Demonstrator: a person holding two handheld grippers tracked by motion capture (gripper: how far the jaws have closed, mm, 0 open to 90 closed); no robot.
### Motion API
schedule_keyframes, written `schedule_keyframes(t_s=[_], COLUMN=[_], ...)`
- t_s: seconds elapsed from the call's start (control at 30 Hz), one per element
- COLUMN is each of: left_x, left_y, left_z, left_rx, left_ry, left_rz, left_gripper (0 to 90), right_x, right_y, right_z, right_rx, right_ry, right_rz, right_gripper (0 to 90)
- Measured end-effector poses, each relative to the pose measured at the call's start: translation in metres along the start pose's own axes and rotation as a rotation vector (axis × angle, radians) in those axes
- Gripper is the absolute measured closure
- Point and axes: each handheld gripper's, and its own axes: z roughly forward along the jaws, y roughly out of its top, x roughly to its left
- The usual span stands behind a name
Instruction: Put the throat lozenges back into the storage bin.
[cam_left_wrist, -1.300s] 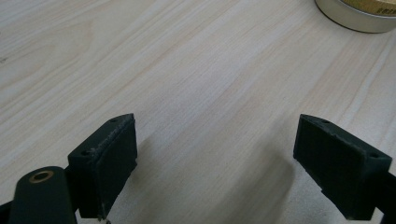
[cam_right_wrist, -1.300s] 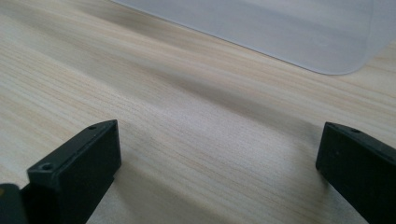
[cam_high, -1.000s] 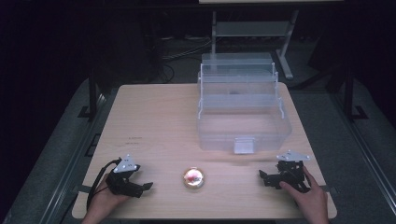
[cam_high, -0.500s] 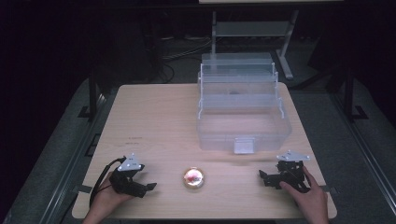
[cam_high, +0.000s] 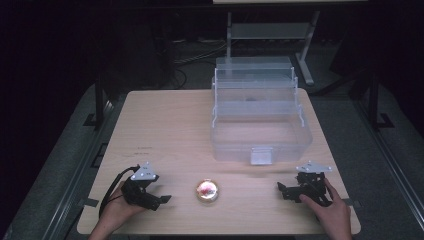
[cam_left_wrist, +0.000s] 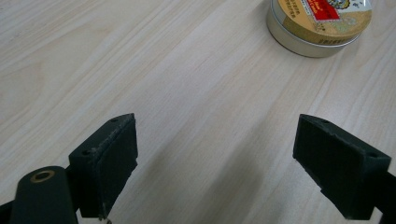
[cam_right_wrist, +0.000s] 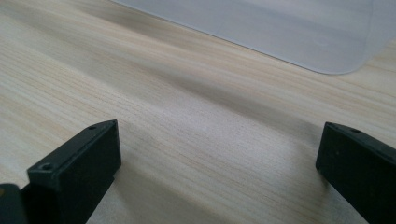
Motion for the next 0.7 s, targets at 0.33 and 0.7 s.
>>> schedule_keyframes(t_s=[0.33,0.7], left_x=[-0.002,-0.008], left_y=[0.009,0.022], left_z=[0.001,0.006], left_rx=[0.003,0.011], left_ry=[-0.015,-0.040], left_rz=[0.004,0.030], left_gripper=[13.3,13.4], right_x=[0.000,0.000], right_y=[0.000,0.000], right_z=[0.000,0.000], right_rx=[0.000,0.000], right_ry=[0.000,0.000], right_rz=[0.000,-0.001], right_gripper=[0.0,0.0])
